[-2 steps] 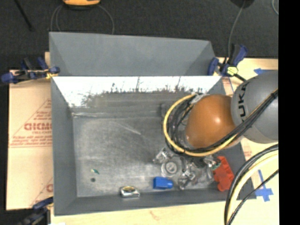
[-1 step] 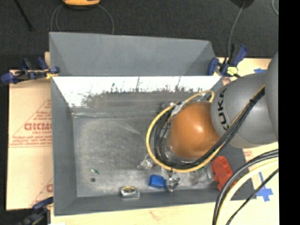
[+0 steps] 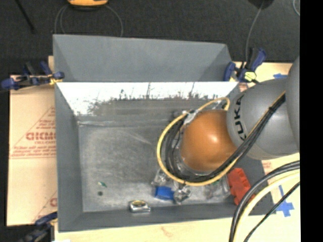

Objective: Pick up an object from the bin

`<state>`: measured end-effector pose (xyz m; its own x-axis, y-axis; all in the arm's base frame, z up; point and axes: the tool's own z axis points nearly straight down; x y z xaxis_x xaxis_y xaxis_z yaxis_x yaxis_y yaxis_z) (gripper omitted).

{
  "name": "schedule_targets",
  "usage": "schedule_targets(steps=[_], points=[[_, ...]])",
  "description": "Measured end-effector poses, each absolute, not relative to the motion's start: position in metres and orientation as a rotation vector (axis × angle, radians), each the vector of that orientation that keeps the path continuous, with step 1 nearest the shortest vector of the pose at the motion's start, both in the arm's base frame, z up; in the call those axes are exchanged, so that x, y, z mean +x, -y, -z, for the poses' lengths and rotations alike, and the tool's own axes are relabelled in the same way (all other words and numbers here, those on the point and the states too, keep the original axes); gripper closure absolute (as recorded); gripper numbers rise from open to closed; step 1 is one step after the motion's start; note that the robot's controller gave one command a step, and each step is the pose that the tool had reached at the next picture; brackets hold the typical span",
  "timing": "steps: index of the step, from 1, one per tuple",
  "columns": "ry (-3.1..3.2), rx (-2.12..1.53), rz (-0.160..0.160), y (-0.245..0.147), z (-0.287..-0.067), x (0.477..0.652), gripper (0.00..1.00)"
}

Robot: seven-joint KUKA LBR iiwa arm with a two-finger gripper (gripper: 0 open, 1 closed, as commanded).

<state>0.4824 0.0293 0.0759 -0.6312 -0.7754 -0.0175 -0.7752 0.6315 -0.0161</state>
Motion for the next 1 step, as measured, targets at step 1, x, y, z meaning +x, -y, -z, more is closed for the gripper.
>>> schedule_targets(steps=[1], points=[[-2.845, -1.308, 0.007, -0.022, -0.212, 0.4913, 1.0]])
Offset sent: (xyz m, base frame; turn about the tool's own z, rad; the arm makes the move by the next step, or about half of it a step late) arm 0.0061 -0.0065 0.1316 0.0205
